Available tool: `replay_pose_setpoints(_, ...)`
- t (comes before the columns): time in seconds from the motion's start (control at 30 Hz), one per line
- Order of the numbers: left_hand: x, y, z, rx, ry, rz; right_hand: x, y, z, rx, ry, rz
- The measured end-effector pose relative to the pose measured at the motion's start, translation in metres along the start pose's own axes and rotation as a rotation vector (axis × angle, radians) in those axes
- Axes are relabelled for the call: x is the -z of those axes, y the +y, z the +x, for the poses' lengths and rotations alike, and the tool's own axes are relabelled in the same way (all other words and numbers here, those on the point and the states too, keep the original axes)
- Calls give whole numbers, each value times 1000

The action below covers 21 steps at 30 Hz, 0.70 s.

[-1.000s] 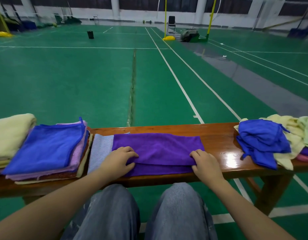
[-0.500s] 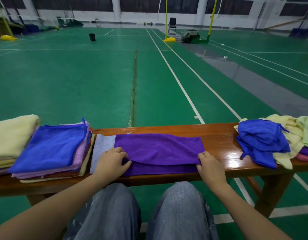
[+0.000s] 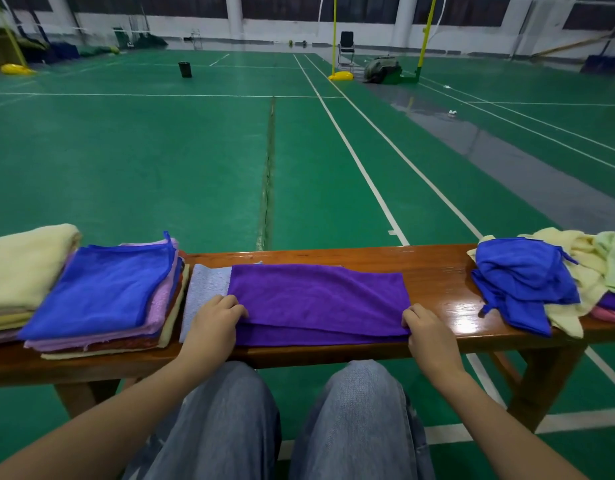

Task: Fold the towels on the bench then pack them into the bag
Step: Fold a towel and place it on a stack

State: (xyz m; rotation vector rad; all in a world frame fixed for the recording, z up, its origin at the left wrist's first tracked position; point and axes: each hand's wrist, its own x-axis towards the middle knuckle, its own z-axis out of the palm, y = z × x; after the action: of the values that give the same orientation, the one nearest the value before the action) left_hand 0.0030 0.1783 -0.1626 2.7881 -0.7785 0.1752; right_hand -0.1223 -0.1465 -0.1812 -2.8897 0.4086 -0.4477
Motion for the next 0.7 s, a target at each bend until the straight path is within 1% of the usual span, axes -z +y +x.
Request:
replay_pose_setpoints(0.07,5,-1,-3,-11,20,56,0,3,1,-15,12,-1)
replay_pose_setpoints(0.2,12,-7,-9,-166,139,110,1,7,3,-19,-26,-44)
replay_pose_setpoints(0.27,15,-8,-12,-253,127,160,4,9,3,-15,-31,-67)
replay_pose_setpoints(0.4,19,-8,-19,-388,30,264,3,13,1,19,5,-59)
replay_pose_setpoints(0.5,21,-9,-22,-427,19,293,5,15,-1,49,28,-53)
replay_pose_setpoints(0.6,22,-15,-23,-418,49,256,8,22,-3,6,50,-6)
replay_pose_setpoints(0.7,21,-18,-24,-384,53,202,6,27,-5,-30,15,10)
